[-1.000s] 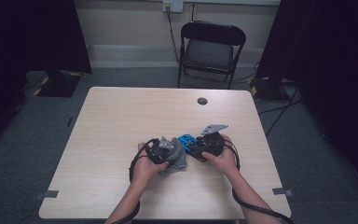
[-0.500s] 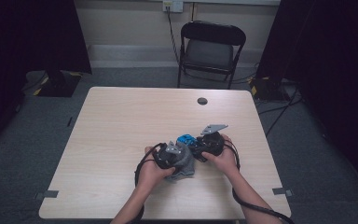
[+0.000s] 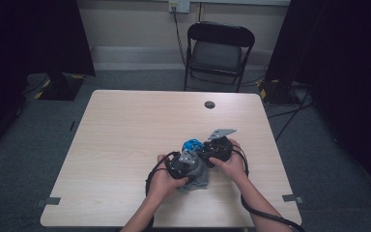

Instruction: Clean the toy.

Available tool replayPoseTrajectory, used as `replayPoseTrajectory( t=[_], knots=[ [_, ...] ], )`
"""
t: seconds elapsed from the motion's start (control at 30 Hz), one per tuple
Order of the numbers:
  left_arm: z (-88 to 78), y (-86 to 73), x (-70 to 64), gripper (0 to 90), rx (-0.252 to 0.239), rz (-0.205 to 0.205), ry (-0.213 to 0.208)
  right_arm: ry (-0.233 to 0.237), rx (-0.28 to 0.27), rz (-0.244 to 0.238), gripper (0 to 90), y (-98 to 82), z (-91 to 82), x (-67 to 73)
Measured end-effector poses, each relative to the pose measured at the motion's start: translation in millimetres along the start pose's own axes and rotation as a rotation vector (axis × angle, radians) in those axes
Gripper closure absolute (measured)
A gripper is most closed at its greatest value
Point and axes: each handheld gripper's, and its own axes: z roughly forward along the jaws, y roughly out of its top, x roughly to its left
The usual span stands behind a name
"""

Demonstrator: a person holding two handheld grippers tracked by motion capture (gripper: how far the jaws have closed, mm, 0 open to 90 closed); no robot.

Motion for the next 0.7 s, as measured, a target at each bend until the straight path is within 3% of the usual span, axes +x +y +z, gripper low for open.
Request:
replayPoseTrajectory(
  t=[0.7],
  knots=[
    [13.8, 9.8, -23.9, 72.8, -0.034, 0.032, -0.069, 0.000, -0.002, 0.000, 42.7, -0.3, 0.0, -0.1]
  ],
)
